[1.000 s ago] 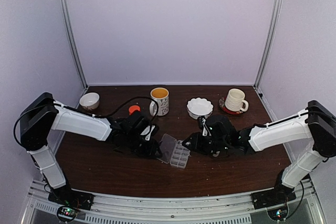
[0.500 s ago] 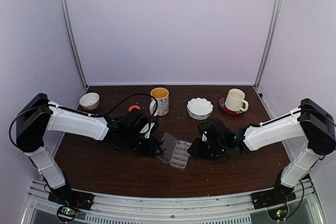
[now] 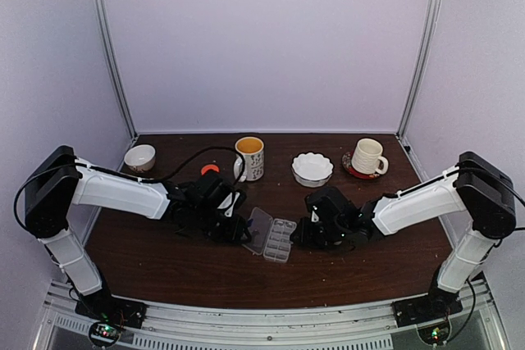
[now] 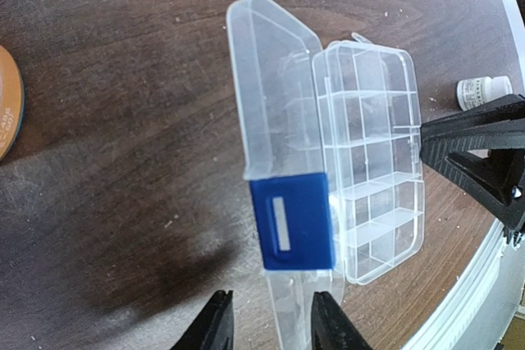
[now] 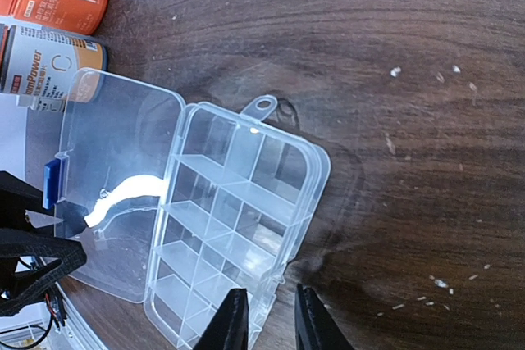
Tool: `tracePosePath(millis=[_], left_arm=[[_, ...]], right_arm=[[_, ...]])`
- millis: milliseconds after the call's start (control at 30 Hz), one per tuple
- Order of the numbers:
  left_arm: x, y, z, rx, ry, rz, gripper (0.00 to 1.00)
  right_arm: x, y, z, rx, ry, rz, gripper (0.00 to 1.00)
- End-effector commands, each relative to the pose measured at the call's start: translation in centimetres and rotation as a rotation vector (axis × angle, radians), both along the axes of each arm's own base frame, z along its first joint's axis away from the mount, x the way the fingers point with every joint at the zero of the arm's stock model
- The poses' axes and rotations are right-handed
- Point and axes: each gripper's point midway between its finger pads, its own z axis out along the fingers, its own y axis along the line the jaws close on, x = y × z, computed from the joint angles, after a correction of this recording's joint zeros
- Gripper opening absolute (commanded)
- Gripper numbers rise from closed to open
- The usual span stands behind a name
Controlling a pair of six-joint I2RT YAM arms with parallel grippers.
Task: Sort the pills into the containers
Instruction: Adjust the pill container at the center of the board.
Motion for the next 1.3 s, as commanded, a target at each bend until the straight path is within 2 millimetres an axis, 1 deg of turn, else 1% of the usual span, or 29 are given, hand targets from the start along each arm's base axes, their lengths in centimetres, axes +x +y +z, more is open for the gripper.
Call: tracePosePath(millis=[0,100,167,400,467,533,600,833,933,1033,1167,1267], left_arm=[[0.4,0.2,0.5,0.010,-0.034,0.009,0.36],[0.4,0.6,0.0,0.037,-0.030,0.014,0.36],[0.3,0.5,0.0,0.034,-0.029,0.013,0.36],[0.2,0.5,-0.5,0.045,-0.017,0.006,0.36],[0.1,0.5,-0.7,0.050,-0.010,0.000,0.36],[0.0,0.4,-0.7,0.049,-0.012,-0.004,0.36],[0.0,0.4,-0.7,0.048,-0.013,-0.004,0.36],[0.0,0.2,-0.5,0.044,-0.016,-0.009,0.36],[0.0,0.3,-0.6,0.050,-0.016,-0.007,0.35],[0.0,0.5,-0.7,0.061,-0.019,-0.006,0.35],[0.1,0.7,-0.8,0.072,-0.021,0.000,0.36],[0.3,1.3,-1.0,0.089,-0.019,0.017,0.36]], right_arm=[[-0.1,0.2,-0.6,-0.023,0.003,0.014,0.21],[-0.2,-0.1,-0.8,-0.035,0.005,0.010,0.20],[-0.2,0.0,-0.7,-0.030,0.002,0.013,0.21],[0.0,0.5,0.0,-0.003,-0.013,0.025,0.26],[0.0,0.9,0.6,0.037,-0.028,0.030,0.31],[-0.1,1.3,1.1,0.076,-0.041,0.034,0.40],[0.0,1.2,1.2,0.078,-0.042,0.029,0.42],[-0.1,0.9,-0.1,0.025,-0.013,0.029,0.38],[-0.1,0.4,-0.5,-0.013,-0.010,0.024,0.34],[-0.1,0.1,-0.9,-0.043,-0.007,0.025,0.28],[-0.2,-0.1,-1.3,-0.066,0.000,0.034,0.23],[-0.2,-0.1,-1.4,-0.076,0.002,0.036,0.22]])
